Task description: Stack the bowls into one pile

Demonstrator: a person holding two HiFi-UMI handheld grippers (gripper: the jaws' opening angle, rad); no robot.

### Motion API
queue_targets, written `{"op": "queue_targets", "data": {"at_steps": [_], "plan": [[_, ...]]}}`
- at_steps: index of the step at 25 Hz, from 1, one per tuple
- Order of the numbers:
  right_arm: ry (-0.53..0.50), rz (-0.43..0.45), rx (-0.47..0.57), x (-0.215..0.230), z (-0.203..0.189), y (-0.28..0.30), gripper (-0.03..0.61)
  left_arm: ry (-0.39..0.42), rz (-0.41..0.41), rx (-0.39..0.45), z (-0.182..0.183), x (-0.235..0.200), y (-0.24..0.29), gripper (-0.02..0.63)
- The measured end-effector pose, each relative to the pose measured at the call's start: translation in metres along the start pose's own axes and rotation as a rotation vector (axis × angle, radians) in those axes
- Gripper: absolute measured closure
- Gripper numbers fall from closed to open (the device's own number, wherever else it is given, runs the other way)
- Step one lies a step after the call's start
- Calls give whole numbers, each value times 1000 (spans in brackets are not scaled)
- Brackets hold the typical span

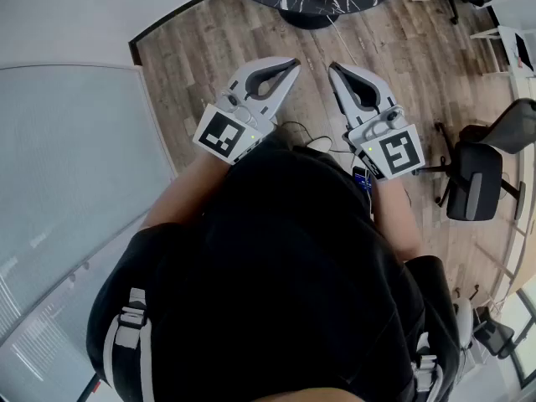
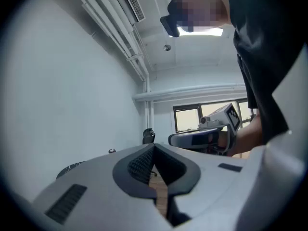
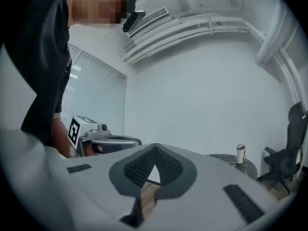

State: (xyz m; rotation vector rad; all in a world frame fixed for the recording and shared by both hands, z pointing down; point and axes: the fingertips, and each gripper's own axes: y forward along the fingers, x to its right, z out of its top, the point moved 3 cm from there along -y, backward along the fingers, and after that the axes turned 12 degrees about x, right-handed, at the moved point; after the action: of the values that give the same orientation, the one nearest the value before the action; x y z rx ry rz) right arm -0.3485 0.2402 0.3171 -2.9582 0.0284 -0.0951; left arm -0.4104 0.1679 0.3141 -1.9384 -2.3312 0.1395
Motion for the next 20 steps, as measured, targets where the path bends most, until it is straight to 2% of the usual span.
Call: {"op": "queue_targets", "data": {"at_steps": [10, 20], "plan": [[-2, -7, 5, 8, 6, -10, 577, 11, 1, 14, 4, 12, 9, 611], [22, -67, -5, 24, 5, -32, 577, 18, -9, 12, 5, 28, 21, 610]]}}
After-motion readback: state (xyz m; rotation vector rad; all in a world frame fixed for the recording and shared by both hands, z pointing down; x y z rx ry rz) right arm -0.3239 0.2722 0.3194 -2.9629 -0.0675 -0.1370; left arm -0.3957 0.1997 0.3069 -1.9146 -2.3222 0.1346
